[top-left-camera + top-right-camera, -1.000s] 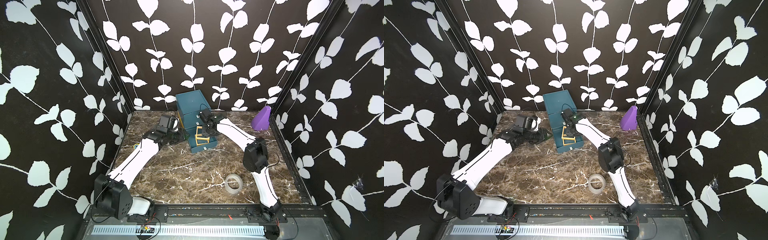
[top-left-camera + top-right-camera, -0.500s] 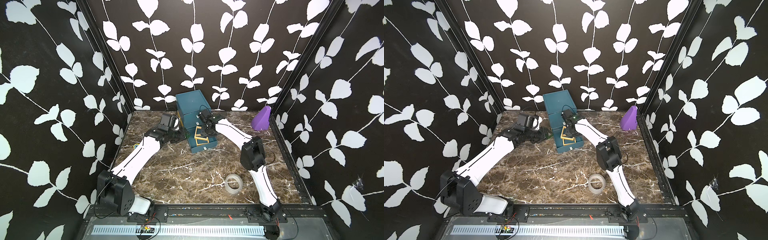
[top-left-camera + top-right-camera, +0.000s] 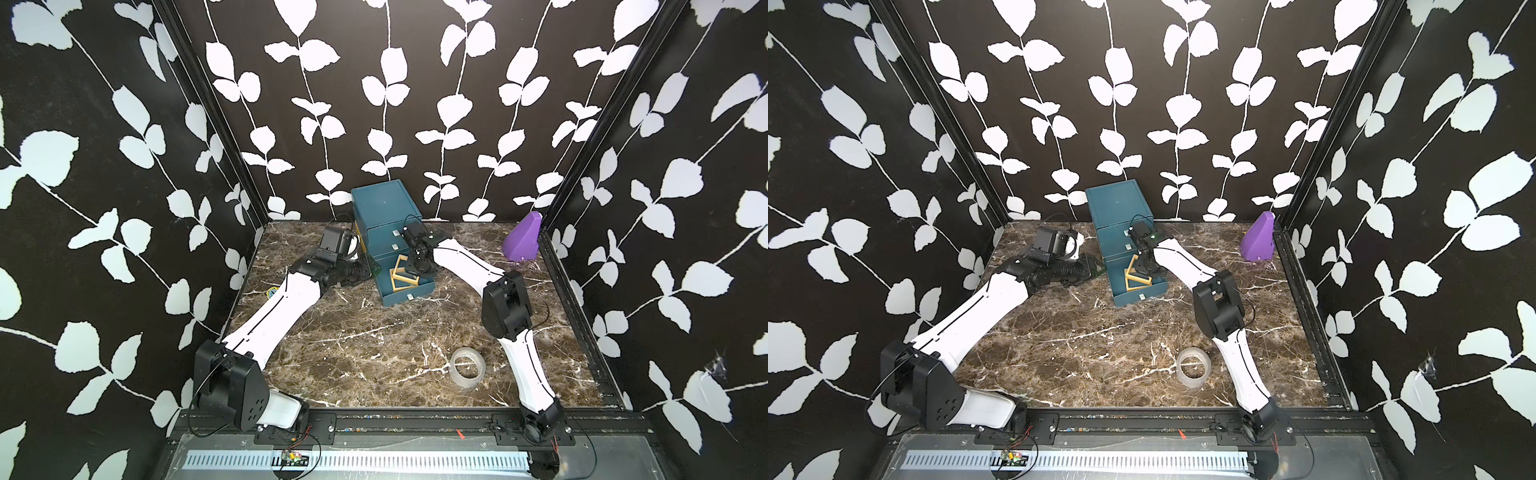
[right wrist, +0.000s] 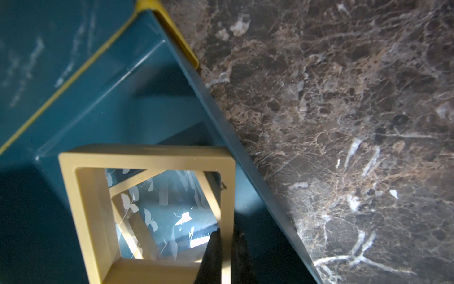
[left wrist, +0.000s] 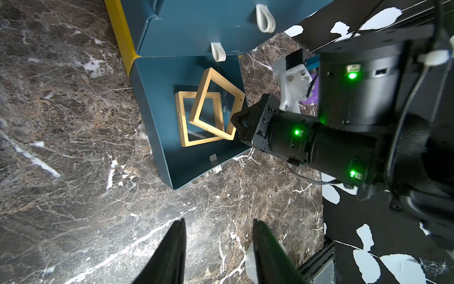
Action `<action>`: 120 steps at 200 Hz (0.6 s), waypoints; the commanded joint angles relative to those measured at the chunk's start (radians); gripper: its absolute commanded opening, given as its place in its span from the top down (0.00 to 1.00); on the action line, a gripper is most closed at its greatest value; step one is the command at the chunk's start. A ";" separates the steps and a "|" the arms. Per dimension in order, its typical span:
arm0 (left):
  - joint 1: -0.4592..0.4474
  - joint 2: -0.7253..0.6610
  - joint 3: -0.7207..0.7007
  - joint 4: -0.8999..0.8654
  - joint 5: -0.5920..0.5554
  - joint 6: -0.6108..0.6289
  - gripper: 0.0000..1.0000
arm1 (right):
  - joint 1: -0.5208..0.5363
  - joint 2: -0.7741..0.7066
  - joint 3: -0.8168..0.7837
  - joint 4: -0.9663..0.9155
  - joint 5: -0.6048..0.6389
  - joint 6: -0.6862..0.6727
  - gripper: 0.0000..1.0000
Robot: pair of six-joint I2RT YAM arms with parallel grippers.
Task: Place the brooch boxes into the drawer by color
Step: Place the brooch box in the drawer.
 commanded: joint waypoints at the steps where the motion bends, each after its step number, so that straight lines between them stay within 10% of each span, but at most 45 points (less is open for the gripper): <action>1: 0.006 -0.023 0.004 0.017 0.008 -0.005 0.57 | 0.001 0.016 -0.010 0.019 -0.016 0.019 1.00; 120: 0.006 -0.033 -0.005 0.022 0.004 -0.012 0.57 | 0.020 0.052 0.057 -0.052 -0.013 0.025 0.88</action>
